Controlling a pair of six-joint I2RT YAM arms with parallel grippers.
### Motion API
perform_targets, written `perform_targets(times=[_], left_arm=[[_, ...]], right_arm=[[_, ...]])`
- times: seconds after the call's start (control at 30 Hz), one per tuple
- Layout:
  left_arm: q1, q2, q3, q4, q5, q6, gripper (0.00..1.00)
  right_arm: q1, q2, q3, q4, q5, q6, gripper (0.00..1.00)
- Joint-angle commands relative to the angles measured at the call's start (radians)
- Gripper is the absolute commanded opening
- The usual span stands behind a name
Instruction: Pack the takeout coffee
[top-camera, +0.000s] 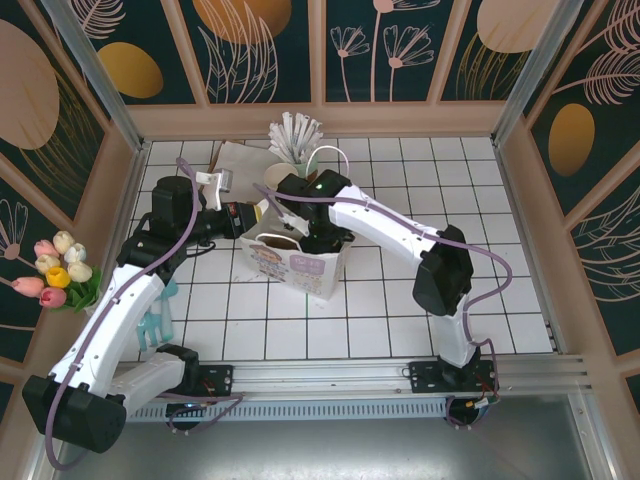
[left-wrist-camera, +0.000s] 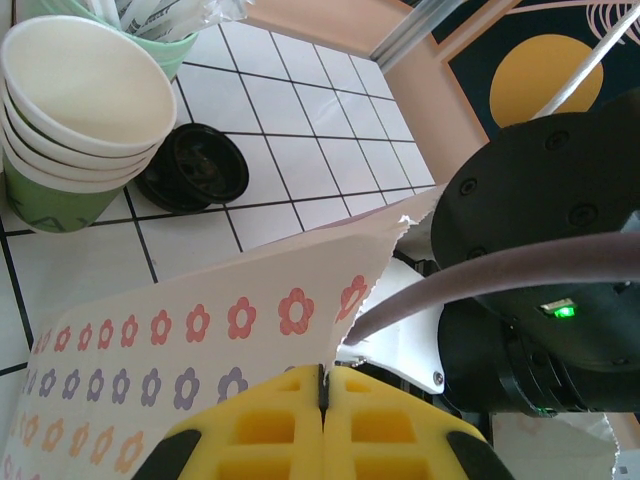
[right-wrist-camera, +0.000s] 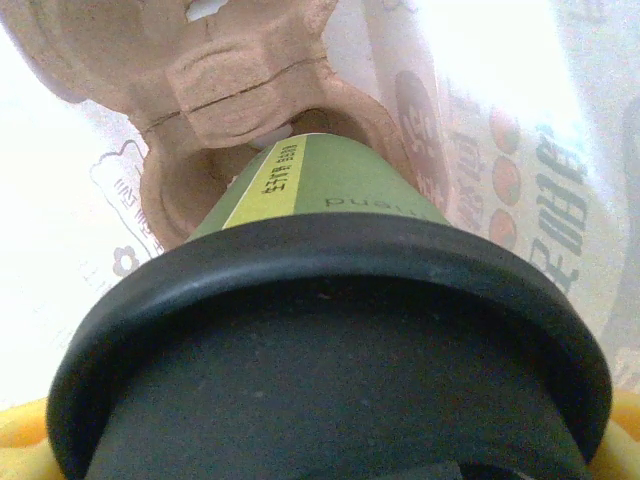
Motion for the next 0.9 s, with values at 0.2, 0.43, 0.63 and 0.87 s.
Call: perform_targets(times=[0.2,0.43,0.63,0.87], left_arm=[[-0.004,-0.008,-0.005,0.007,0.005,0.011,0.0],[-0.003,-0.006,-0.004,0.007,0.003,0.01,0.0],[-0.004,-0.001,-0.001,0.007,0.003,0.009,0.0],[-0.004,0.0,0.0,0.007,0.005,0.008,0.0]], right_arm=[[-0.023,0.023,-0.003,0.006,-0.02,-0.033,0.31],[-0.027,0.028,0.0,0.009,-0.027,-0.042,0.31],[-0.032,0.028,-0.001,0.012,-0.032,-0.046,0.3],[-0.035,0.03,-0.009,0.017,-0.043,-0.049,0.3]])
